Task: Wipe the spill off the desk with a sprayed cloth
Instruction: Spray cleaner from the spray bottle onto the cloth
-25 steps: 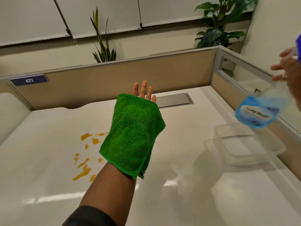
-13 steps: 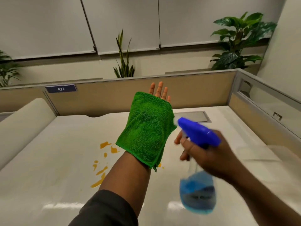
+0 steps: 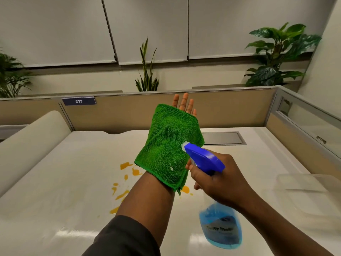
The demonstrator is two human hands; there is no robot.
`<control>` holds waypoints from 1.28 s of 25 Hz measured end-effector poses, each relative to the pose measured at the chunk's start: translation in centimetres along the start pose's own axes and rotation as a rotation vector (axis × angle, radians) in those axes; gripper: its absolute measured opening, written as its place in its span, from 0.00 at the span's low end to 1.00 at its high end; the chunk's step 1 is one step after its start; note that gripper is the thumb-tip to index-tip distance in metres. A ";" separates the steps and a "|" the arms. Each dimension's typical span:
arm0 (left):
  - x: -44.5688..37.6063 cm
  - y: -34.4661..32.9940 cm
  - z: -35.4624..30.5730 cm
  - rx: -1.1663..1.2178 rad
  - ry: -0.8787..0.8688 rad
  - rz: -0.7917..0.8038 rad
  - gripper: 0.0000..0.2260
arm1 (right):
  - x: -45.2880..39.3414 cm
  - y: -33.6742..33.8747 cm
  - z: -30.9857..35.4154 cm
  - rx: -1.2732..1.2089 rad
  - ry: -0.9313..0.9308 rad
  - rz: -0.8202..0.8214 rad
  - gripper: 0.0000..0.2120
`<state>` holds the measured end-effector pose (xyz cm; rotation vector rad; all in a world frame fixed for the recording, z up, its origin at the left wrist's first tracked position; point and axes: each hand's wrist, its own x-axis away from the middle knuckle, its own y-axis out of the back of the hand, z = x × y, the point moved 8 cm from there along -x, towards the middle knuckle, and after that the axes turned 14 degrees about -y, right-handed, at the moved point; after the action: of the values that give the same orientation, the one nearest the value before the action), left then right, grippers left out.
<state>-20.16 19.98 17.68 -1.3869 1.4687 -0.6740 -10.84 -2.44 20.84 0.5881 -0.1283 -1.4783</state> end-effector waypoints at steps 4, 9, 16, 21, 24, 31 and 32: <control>0.8 -0.4 1.0 0.019 0.020 0.027 0.24 | -1.9 0.1 0.1 0.051 -0.028 0.003 0.07; 2.0 -1.1 1.5 0.048 0.032 0.052 0.25 | -3.4 1.1 -0.2 0.069 -0.034 -0.052 0.07; 1.9 -1.3 0.9 0.065 0.037 -0.002 0.25 | -3.8 3.5 -2.6 0.066 -0.106 -0.126 0.05; 1.4 -1.3 -0.5 0.105 0.004 -0.054 0.27 | -3.3 4.9 -4.3 0.035 -0.185 -0.150 0.04; 1.0 -1.2 -1.5 0.110 -0.034 -0.098 0.27 | -2.4 5.0 -4.9 0.054 -0.208 -0.145 0.04; -0.4 -1.0 -3.6 0.155 -0.110 -0.088 0.28 | 1.2 2.9 -2.8 -0.019 -0.083 -0.013 0.03; -0.4 -1.1 -3.7 0.153 -0.114 -0.081 0.28 | 1.6 2.6 -2.4 -0.029 -0.072 0.007 0.02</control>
<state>-23.06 19.39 20.13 -1.3489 1.2511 -0.7315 -7.29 -3.27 19.48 0.5104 -0.1643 -1.4929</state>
